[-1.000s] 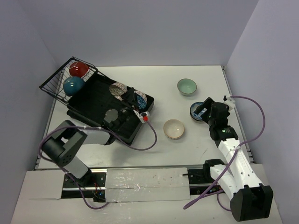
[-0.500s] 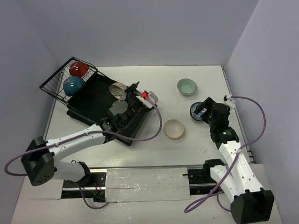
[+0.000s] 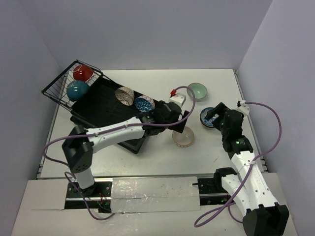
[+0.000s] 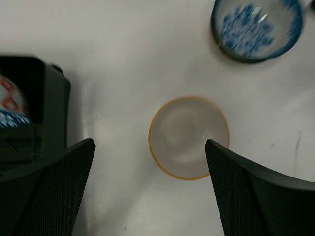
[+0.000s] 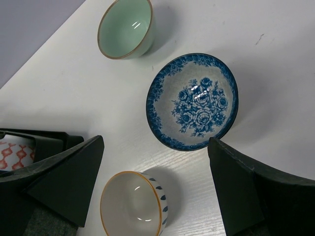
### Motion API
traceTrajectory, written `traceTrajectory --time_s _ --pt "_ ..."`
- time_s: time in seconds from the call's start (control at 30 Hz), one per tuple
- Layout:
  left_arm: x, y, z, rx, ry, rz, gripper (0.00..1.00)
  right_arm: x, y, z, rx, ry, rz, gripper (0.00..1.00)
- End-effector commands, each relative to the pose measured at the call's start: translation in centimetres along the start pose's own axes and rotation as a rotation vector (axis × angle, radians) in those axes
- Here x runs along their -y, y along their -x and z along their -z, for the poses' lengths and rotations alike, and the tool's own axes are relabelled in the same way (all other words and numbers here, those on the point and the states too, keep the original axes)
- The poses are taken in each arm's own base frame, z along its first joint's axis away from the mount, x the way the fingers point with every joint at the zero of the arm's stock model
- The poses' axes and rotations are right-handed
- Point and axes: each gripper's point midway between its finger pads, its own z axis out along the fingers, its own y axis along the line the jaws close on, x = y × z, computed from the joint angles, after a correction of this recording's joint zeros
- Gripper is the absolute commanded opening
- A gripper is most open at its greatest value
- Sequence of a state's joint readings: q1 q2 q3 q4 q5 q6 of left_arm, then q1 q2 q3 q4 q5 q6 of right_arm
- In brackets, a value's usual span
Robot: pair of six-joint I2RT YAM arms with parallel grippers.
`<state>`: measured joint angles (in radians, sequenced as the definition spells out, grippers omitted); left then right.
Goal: Load the bowls into the dish rack
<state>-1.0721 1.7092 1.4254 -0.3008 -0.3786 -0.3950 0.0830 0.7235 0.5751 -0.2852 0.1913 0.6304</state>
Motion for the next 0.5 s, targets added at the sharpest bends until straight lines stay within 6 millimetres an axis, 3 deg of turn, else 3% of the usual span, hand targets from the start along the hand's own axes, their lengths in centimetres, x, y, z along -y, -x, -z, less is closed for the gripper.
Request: traceTrajectory --time_s 0.0,0.2,0.47 --pt "0.7 -2.5 -0.4 -0.131 0.019 0.095 0.99 -0.1 -0.1 0.2 0.001 0.011 0.011 0.93" --pt "1.5 -5.1 -2.4 -0.223 0.013 0.093 0.91 0.2 -0.4 0.2 -0.004 -0.001 0.026 0.93" --pt "1.0 -6.9 -4.2 -0.288 0.029 0.109 0.84 -0.2 -1.6 0.0 -0.049 0.038 0.068 0.89"
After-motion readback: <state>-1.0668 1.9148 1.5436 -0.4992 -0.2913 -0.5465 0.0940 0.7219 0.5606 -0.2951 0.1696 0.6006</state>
